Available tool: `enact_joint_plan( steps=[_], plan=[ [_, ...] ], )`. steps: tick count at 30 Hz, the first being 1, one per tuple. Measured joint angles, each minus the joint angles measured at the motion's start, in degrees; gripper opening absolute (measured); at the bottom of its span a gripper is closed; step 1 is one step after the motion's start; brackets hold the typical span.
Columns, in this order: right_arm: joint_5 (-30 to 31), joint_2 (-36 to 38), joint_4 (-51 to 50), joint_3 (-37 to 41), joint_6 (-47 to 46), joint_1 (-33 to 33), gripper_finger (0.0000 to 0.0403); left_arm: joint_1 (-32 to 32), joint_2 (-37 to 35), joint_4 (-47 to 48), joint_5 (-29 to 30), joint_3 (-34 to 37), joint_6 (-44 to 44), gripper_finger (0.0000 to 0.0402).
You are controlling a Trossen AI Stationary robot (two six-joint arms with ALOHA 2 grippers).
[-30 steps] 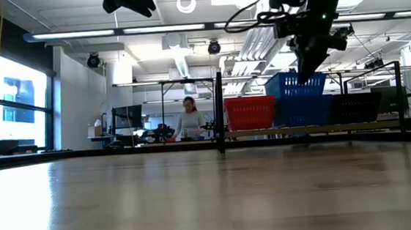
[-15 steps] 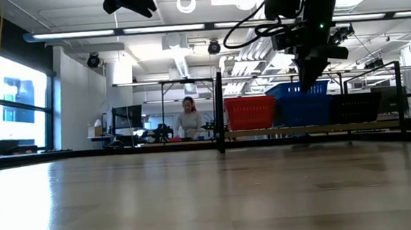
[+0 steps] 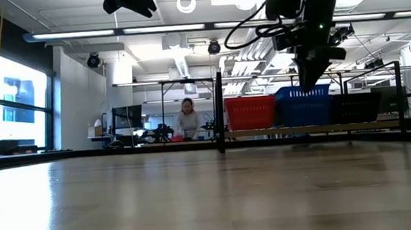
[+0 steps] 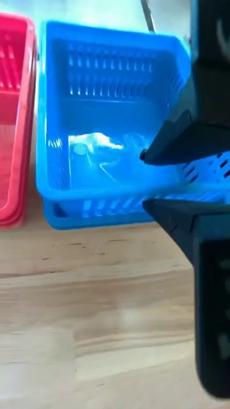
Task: Stack baskets on shelf by color
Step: Stack the blue basket on the stacked blue baskets on the shelf, then return to Home Position
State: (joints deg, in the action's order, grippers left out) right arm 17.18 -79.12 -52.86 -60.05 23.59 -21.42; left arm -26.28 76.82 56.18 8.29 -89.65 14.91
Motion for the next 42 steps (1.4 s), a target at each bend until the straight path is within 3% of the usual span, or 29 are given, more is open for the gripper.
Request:
enact_joint_plan(
  steps=[6, 17, 27, 33, 42],
  plan=[
    [0.4, 0.44, -1.01, -0.42, 0.27, 0.06, 0.0109, 0.0, 0.0, 0.0, -0.35, 0.0, 0.94, 0.0107],
    [-0.74, 0.77, -7.18, -4.81, -5.77, 0.06, 0.011, -1.77, 0.0, 0.0, -0.72, 0.0, 0.97, 0.0107],
    [-4.27, 2.3, -8.47, -7.05, -17.08, 0.1, 0.011, -0.68, -1.88, 0.13, -3.15, 0.0, -1.57, 0.0107],
    [-7.21, 6.29, 1.69, -7.37, -23.95, 1.96, 0.011, 1.69, -6.01, -2.38, -2.93, 2.83, -4.43, 0.0107],
    [-9.3, 11.56, 26.99, -7.38, -32.98, 6.82, 0.011, 2.08, -17.54, -12.53, -7.23, 18.76, -4.23, 0.0107]
  ],
)
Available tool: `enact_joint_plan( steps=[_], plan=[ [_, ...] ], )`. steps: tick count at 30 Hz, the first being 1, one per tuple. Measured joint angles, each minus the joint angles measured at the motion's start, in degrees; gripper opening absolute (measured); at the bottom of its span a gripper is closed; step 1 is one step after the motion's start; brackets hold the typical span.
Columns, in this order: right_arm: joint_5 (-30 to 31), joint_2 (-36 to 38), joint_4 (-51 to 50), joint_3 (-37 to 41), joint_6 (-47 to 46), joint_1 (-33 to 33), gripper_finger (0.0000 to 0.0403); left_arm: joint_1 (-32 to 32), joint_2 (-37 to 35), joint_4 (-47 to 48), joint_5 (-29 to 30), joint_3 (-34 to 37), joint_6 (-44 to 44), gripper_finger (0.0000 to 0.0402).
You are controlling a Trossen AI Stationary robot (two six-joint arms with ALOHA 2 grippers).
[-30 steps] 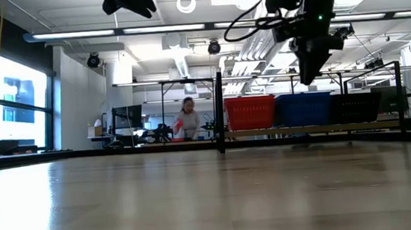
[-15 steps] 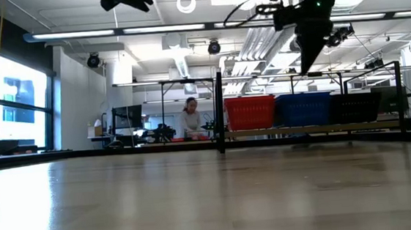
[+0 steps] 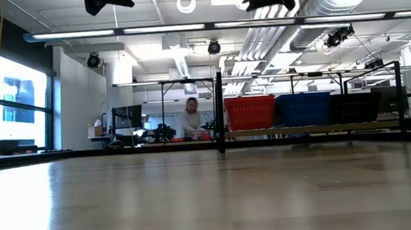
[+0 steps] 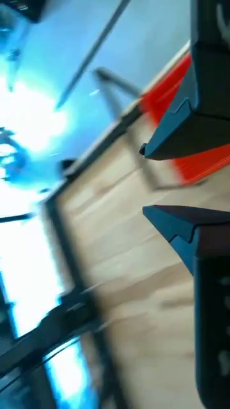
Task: Stack baskets on shelf by color
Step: Return to Home Position
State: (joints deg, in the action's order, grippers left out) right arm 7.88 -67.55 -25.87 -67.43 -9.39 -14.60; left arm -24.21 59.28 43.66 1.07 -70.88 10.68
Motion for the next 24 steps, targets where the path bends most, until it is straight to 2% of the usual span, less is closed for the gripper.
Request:
enact_joint_plan(
  steps=[4, 13, 24],
  plan=[
    [0.0, 1.01, 4.55, -0.01, -2.62, 1.65, 0.011, 0.0, -6.67, -7.29, -2.03, 9.3, 0.65, 0.0107],
    [0.02, 1.51, 4.32, -0.01, -10.13, 5.46, 0.011, 0.07, -21.85, -20.86, -2.11, 29.21, 1.13, 0.0107],
    [0.83, 1.67, 5.4, -0.01, -15.02, 6.9, 0.011, 2.88, -38.22, -37.89, -1.93, 49.1, 1.14, 0.0107]
  ],
)
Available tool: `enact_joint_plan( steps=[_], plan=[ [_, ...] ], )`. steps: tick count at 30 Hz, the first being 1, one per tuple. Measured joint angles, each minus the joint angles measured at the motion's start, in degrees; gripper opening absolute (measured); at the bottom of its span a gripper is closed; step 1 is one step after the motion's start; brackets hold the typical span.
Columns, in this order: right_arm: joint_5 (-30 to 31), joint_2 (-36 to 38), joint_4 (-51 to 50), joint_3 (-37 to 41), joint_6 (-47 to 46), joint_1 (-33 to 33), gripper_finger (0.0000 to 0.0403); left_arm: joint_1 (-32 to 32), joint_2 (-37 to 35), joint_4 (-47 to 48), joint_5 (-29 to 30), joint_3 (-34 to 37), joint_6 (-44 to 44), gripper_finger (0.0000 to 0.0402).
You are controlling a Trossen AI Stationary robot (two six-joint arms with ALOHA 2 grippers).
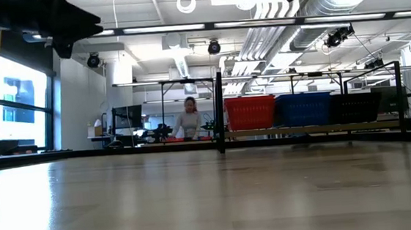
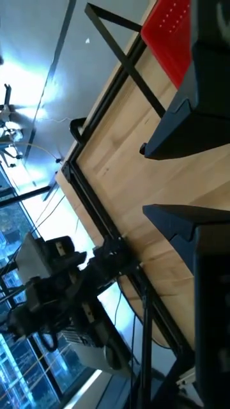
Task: Stack baskets on shelf by color
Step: Return to Home Position
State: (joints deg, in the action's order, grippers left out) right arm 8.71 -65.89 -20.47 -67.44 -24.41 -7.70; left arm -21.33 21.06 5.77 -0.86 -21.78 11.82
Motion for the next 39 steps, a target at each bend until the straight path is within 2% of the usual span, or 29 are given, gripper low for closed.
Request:
enact_joint_plan(
  steps=[9, 13, 22, 26, 31, 34, 39],
  plan=[
    [-0.29, 0.25, -0.45, 0.01, 1.91, 0.0, 0.011, 2.14, -8.59, -4.41, 0.36, 10.32, 2.93, 0.0107],
    [0.57, 2.5, -4.76, 0.02, 2.58, -0.14, 0.011, 3.0, -11.93, -6.83, 2.62, 14.38, 4.55, 0.0107],
    [10.76, 13.93, -17.84, 0.07, 6.62, 0.44, 0.011, 3.51, -14.37, -12.91, 7.42, 20.86, 6.13, 0.0107],
    [12.2, 20.99, -19.89, 0.37, 9.3, 0.44, 0.011, 3.51, -14.2, -8.79, 7.96, 21.16, 8.13, 0.0107],
    [12.11, 31.57, -17.69, 7.34, 10.32, 0.44, 0.011, 3.48, -14.16, -7.32, 7.53, 21.16, 8.75, 0.0107],
    [11.58, 37.89, -12.44, 14.7, 9.67, 0.42, 0.011, 3.48, -14.16, -7.33, 7.58, 21.16, 8.61, 0.0107],
    [6.57, 45.94, -1.7, 26.61, 10.98, 0.44, 0.011, 3.48, -14.16, -7.33, 7.41, 21.16, 8.6, 0.0107]
  ],
)
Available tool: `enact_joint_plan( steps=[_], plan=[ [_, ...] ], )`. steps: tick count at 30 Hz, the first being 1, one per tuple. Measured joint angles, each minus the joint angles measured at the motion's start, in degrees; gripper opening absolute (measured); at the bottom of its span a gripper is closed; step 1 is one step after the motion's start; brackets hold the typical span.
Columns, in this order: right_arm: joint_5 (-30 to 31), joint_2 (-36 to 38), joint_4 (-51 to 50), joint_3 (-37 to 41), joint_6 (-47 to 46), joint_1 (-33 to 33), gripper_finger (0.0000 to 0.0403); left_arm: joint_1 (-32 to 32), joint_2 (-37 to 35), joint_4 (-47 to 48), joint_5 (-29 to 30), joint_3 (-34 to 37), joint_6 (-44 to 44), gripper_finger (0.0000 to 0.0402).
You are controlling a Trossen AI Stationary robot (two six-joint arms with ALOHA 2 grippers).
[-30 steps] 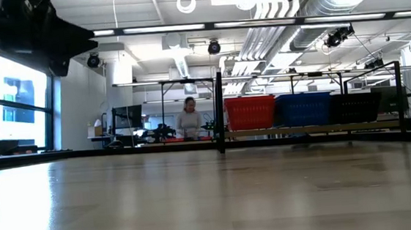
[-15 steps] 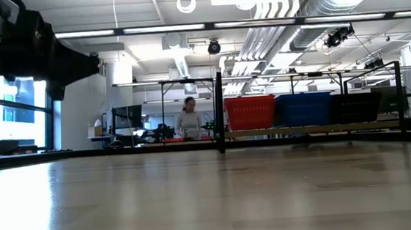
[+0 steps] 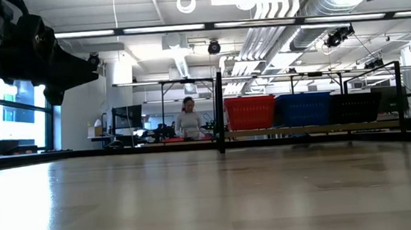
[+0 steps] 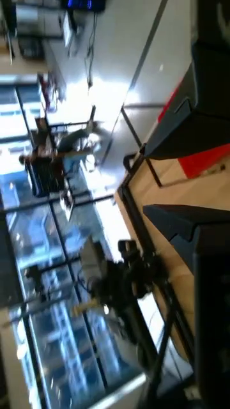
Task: Stack baskets on shelf by color
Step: Return to Home Position
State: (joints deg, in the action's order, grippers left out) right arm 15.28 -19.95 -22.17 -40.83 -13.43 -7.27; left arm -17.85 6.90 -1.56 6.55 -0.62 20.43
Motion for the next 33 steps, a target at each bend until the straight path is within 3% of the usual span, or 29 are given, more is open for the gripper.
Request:
enact_joint_plan(
  steps=[9, 17, 21, 33],
  plan=[
    [-6.76, 6.96, 11.87, 17.99, -0.75, 0.0, 0.011, -0.01, 0.0, 0.02, 0.07, 0.0, 0.0, 0.0107],
    [-12.35, 9.26, 19.88, 28.52, -1.54, 0.26, 0.011, -0.02, 0.0, 0.0, 0.06, -0.02, 0.0, 0.0107],
    [-14.98, 9.29, 22.39, 32.03, -1.58, 1.39, 0.011, -0.02, 0.0, 0.0, 0.07, -0.04, 0.0, 0.0107],
    [-14.84, 9.34, 24.29, 37.38, -4.38, 4.41, 0.011, -0.02, 0.0, 0.0, 0.07, -0.04, -0.02, 0.0107]
  ],
)
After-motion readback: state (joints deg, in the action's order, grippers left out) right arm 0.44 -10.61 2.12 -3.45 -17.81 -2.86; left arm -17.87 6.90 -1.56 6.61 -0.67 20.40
